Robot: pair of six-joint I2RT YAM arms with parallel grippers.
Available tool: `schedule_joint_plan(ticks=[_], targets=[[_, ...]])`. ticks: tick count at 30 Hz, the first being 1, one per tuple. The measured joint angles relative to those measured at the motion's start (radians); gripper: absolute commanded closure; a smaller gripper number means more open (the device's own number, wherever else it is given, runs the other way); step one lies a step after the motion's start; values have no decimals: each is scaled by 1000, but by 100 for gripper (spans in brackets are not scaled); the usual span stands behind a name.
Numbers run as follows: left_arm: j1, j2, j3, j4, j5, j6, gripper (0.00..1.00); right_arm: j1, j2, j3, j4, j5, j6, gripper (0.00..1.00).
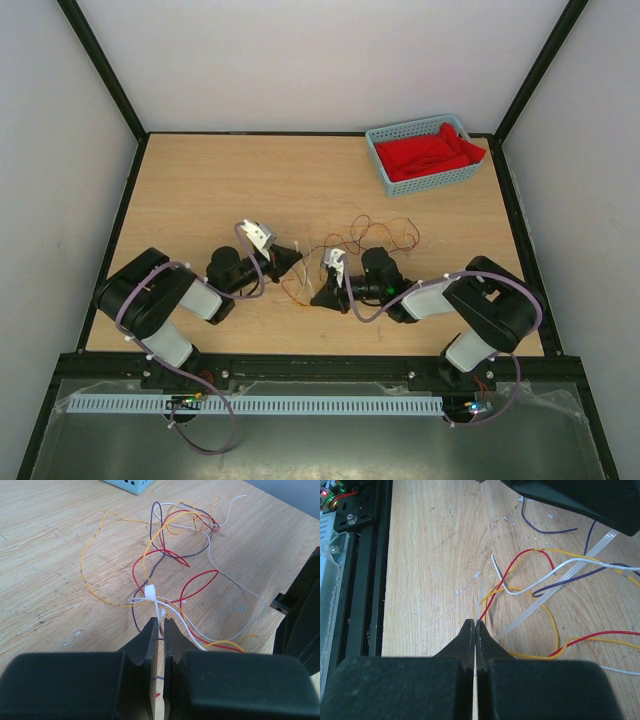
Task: Zip-tie the wires
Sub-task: Tie the cable at the center of the board.
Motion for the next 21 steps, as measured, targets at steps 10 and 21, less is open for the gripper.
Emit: schedule_joint_plan(ticks=[10,21], targets=[[0,0,5,1,-15,-1,93,12,18,0,2,19,-3,100],[0,-5,6,0,23,31,100,16,28,16,-19,9,9,100]])
